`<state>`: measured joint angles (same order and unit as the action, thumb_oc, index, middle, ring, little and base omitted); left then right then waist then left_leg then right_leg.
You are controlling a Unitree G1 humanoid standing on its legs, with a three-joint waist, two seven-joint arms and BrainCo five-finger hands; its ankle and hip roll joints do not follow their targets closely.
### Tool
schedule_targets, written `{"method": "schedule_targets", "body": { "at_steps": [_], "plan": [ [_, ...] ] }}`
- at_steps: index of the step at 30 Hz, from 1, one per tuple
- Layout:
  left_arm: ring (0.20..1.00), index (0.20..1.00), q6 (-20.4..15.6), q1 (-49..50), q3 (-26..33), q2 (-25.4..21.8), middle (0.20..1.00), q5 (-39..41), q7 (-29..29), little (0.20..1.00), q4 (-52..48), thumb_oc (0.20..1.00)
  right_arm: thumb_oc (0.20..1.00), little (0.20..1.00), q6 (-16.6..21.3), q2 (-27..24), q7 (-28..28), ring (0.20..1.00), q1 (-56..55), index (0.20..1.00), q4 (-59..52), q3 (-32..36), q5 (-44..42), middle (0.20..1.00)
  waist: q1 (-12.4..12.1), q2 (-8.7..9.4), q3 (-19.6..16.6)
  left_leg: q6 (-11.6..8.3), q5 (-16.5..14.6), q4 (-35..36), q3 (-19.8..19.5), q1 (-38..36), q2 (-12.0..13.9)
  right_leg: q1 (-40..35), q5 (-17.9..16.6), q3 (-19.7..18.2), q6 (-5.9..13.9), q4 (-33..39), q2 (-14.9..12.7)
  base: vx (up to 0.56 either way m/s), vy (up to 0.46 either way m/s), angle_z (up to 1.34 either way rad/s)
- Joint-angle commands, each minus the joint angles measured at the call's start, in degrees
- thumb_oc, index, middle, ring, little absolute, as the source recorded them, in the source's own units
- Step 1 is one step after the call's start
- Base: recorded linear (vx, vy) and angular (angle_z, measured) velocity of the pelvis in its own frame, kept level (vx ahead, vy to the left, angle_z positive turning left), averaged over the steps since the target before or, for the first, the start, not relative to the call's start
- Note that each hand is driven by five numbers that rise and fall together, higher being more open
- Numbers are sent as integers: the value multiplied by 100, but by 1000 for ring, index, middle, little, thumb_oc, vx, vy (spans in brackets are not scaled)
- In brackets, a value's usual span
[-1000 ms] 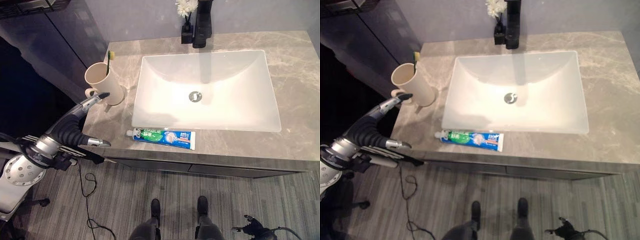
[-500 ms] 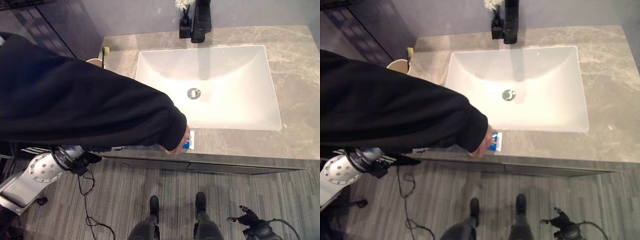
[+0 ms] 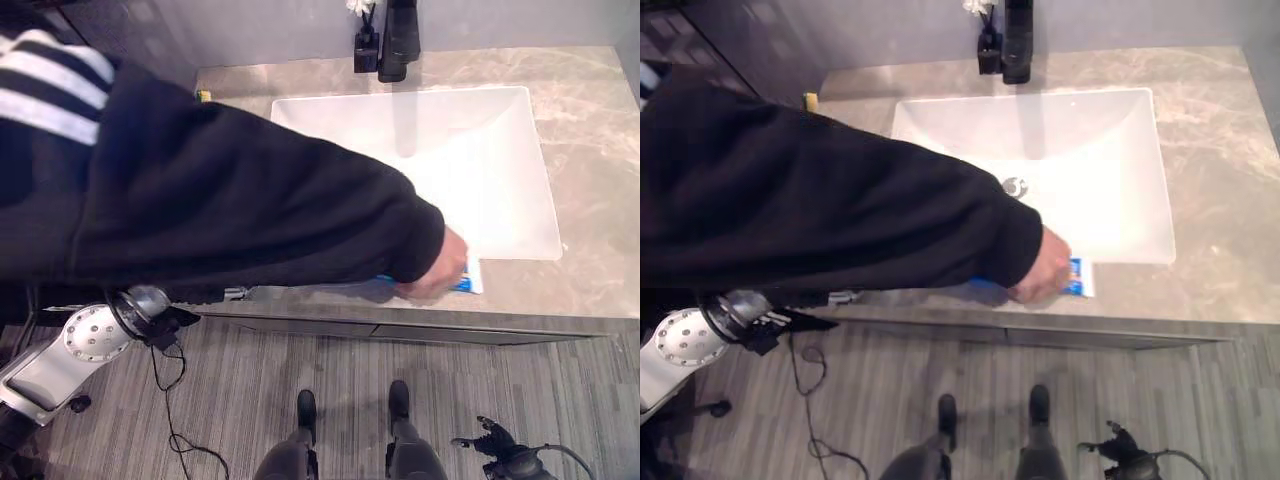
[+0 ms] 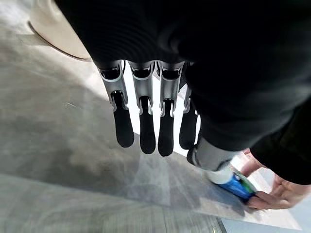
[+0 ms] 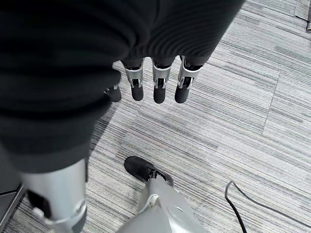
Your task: Put brush and paste in cup on sink, flatten towel.
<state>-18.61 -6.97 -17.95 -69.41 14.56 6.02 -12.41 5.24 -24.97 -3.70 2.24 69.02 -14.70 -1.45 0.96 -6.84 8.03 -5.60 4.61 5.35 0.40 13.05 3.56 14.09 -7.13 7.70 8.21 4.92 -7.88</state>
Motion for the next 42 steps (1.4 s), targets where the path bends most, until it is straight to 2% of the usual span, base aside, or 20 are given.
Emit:
{"method": "schedule_targets", "body": {
  "at_steps": [1,7,11,18,24,25,26,27,28,34,36,42],
  "plan": [
    [379,379,-174,-225,-87,215,379,-186,-6,379,33,379,1000,1000,48,-7,-85,1000,-308,1000,-130,46,-144,1000,146,41,-339,-561,305,-35,55,322,535,28,-225,-340,499,8,-608,14,-16,11],
    [297,297,-167,-381,-388,482,297,-487,-117,297,234,297,1000,1000,76,21,-118,1000,-312,1000,-194,60,-205,1000,202,42,-369,-591,293,-35,128,320,581,36,-219,-319,509,8,-619,2,-4,2],
    [203,203,-174,-535,-588,603,203,-683,-157,203,275,203,1000,1000,86,51,-154,1000,-351,1000,-218,86,-230,1000,245,58,-392,-605,275,-35,170,290,606,20,-212,-317,514,8,-624,0,0,0],
    [200,200,-152,-766,-874,816,200,-957,-173,200,464,200,1000,1000,70,114,-163,1000,-463,1000,-132,151,-232,1000,308,127,-434,-624,230,-35,244,192,654,-56,-188,-290,534,8,-625,0,0,0],
    [200,200,-135,-974,-965,1038,200,-1402,-357,200,672,200,1000,1000,39,202,-142,1000,-578,1000,-12,210,-205,1000,350,270,-519,-622,164,-35,292,-14,676,-221,-150,-266,550,8,-620,44,-6,1],
    [291,291,-139,-1034,-963,1054,291,-1549,-414,291,694,291,1000,1000,31,228,-131,1000,-624,1000,3,209,-185,1000,354,326,-565,-624,146,-35,305,-77,687,-280,-140,-254,557,8,-617,57,0,-4],
    [473,473,-134,-1066,-952,1082,473,-1626,-449,473,720,473,1000,1000,12,248,-129,1000,-629,1000,70,215,-170,1000,351,347,-588,-621,129,-35,308,-115,688,-317,-135,-251,562,8,-617,43,2,-3],
    [592,592,-133,-1068,-956,1084,592,-1631,-453,592,721,592,1000,1000,13,250,-129,1000,-628,1000,74,217,-169,1000,349,349,-582,-621,127,-35,309,-122,687,-324,-134,-252,563,8,-618,37,3,-3],
    [1000,1000,-129,-1074,-875,1096,1000,-1744,-531,1000,738,1000,1000,1000,8,291,-109,1000,-645,1000,64,219,-165,1000,341,404,-629,-620,108,-35,326,-192,698,-384,-128,-231,564,8,-616,0,0,0],
    [1000,1000,-131,-1159,-767,1193,1000,-2059,-692,1000,852,1000,1000,1000,-2,370,-82,1000,-692,1000,94,229,-169,1000,338,534,-723,-628,44,-35,356,-404,726,-579,-91,-225,582,8,-601,32,2,0],
    [1000,1000,-112,-1162,-661,1381,1000,-2174,-812,1000,931,1000,1000,1000,-21,431,-61,1000,-690,1000,125,226,-157,1000,357,635,-834,-631,-2,-35,399,-552,765,-713,-73,-249,565,8,-562,34,6,-1],
    [1000,1000,-66,-1193,-654,1600,1000,-2299,-972,1000,1184,1000,1000,1000,-49,500,-71,1000,-686,1000,218,190,-161,1000,391,703,-948,-618,-46,-35,451,-724,812,-832,-64,-285,554,8,-531,0,0,0]
  ]
}}
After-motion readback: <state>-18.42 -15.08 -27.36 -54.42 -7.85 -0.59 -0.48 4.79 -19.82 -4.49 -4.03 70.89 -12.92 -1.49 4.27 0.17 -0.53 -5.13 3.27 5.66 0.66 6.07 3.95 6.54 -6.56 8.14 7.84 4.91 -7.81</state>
